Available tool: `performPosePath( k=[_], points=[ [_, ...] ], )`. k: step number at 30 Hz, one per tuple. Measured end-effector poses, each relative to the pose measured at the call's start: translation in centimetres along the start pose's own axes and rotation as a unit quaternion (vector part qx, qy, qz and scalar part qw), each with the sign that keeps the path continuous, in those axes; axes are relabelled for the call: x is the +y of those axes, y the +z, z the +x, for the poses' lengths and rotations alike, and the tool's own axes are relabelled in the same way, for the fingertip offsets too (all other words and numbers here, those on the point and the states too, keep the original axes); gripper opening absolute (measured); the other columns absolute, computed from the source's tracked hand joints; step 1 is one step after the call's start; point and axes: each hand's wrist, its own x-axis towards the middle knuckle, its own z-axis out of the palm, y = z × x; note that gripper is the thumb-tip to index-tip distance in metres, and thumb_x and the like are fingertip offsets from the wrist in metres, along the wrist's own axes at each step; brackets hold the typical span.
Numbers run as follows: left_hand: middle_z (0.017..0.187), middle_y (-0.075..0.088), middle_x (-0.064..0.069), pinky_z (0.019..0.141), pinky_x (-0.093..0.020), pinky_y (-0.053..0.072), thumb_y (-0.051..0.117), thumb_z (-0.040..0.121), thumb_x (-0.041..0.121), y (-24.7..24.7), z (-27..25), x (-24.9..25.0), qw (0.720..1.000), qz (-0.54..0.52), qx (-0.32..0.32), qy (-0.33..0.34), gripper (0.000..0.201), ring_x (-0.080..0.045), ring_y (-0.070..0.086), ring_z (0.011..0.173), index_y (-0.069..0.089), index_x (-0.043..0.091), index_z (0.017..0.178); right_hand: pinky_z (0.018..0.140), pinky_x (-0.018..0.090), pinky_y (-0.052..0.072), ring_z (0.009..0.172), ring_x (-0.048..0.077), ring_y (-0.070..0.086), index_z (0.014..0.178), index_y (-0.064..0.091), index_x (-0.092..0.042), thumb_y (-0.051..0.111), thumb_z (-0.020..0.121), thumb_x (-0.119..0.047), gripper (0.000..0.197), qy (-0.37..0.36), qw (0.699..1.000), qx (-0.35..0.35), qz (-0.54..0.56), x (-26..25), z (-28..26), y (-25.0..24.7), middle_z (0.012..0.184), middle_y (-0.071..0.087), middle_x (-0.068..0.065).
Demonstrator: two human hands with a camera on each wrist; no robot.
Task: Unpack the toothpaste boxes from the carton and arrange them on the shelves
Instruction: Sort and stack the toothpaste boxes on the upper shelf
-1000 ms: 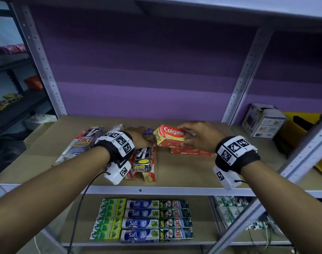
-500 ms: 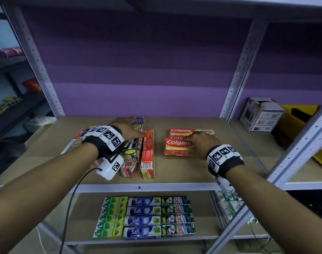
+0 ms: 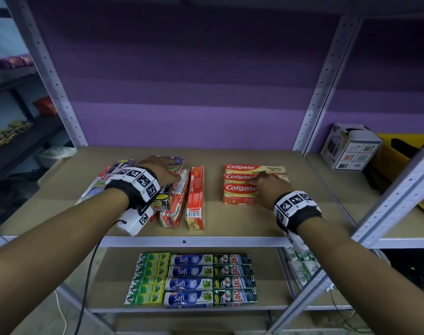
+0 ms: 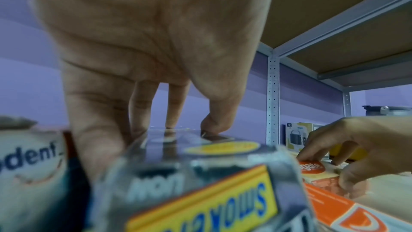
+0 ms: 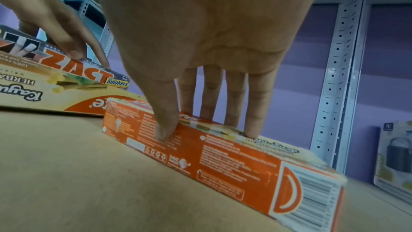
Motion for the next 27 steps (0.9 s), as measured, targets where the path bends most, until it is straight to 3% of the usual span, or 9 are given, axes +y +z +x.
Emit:
performPosePath(
  k=[4, 9, 13, 16, 18, 23, 27],
  points=[
    [0.151, 0.041, -0.004, 0.094, -0.036, 0.049, 0.056, 0.085, 0.056, 0.1, -0.3, 0.7, 0.997, 0.068, 0.018, 0.027, 0.07, -0.029, 0.055, 0.121, 0.036, 0.035, 0.148, 0.108, 0.039, 0.043, 0.126, 0.028, 0.052, 0.142, 0.049, -0.031, 0.067, 0.09, -0.024, 0.055, -0.001, 0.999, 0.009, 0.034, 0.5, 0.5, 0.5, 0.144, 0.044, 0.006],
    [0.129, 0.054, -0.006, 0.088, -0.044, 0.049, 0.052, 0.086, 0.058, 0.5, -1.4, 2.7, 0.978, 0.179, 0.07, 0.086, 0.058, -0.032, 0.053, 0.114, 0.05, 0.026, 0.133, 0.106, 0.037, 0.043, 0.128, 0.025, 0.051, 0.142, 0.048, -0.031, 0.069, 0.088, -0.019, 0.06, 0.003, 0.999, -0.002, 0.052, 1.0, 1.0, 0.7, 0.145, 0.048, 0.004],
    [0.119, 0.06, -0.003, 0.088, -0.043, 0.051, 0.053, 0.086, 0.054, 1.0, -2.1, 4.9, 0.975, 0.142, 0.09, 0.148, 0.042, -0.028, 0.057, 0.105, 0.06, 0.026, 0.116, 0.106, 0.037, 0.044, 0.128, 0.023, 0.051, 0.141, 0.05, -0.031, 0.072, 0.085, -0.016, 0.062, -0.003, 0.998, -0.003, 0.063, 1.3, 1.1, 0.7, 0.144, 0.05, 0.003],
    [0.115, 0.061, -0.006, 0.076, -0.036, 0.053, 0.055, 0.086, 0.049, 1.5, -2.3, 6.0, 0.979, 0.112, 0.076, 0.15, 0.039, -0.026, 0.061, 0.093, 0.06, 0.024, 0.115, 0.108, 0.038, 0.043, 0.129, 0.024, 0.051, 0.142, 0.049, -0.03, 0.071, 0.087, -0.015, 0.061, -0.008, 0.998, 0.001, 0.065, 1.5, 1.0, 0.9, 0.145, 0.05, 0.003],
    [0.114, 0.062, -0.008, 0.066, -0.029, 0.047, 0.055, 0.087, 0.05, 2.1, -2.2, 6.3, 0.981, 0.112, 0.067, 0.147, 0.041, -0.024, 0.061, 0.086, 0.059, 0.022, 0.117, 0.109, 0.037, 0.042, 0.13, 0.025, 0.05, 0.144, 0.048, -0.03, 0.068, 0.089, -0.013, 0.061, -0.01, 0.998, 0.005, 0.059, 1.5, 0.9, 1.2, 0.146, 0.049, 0.004],
    [0.123, 0.061, -0.012, 0.083, -0.035, 0.052, 0.053, 0.087, 0.063, 3.5, -1.8, 7.0, 0.985, 0.118, 0.012, 0.122, 0.064, -0.029, 0.062, 0.105, 0.054, 0.016, 0.13, 0.111, 0.035, 0.04, 0.131, 0.026, 0.05, 0.145, 0.046, -0.031, 0.064, 0.092, -0.013, 0.059, -0.014, 0.999, 0.012, 0.05, 1.5, 0.9, 1.3, 0.148, 0.047, 0.005],
    [0.125, 0.062, -0.009, 0.076, -0.03, 0.047, 0.057, 0.088, 0.058, 4.3, -1.8, 7.1, 0.987, 0.105, -0.013, 0.123, 0.062, -0.026, 0.062, 0.107, 0.052, 0.017, 0.134, 0.109, 0.035, 0.041, 0.13, 0.025, 0.051, 0.145, 0.046, -0.03, 0.064, 0.092, -0.013, 0.059, -0.016, 0.999, 0.007, 0.043, 1.4, 0.9, 1.1, 0.147, 0.047, 0.005]
  ],
)
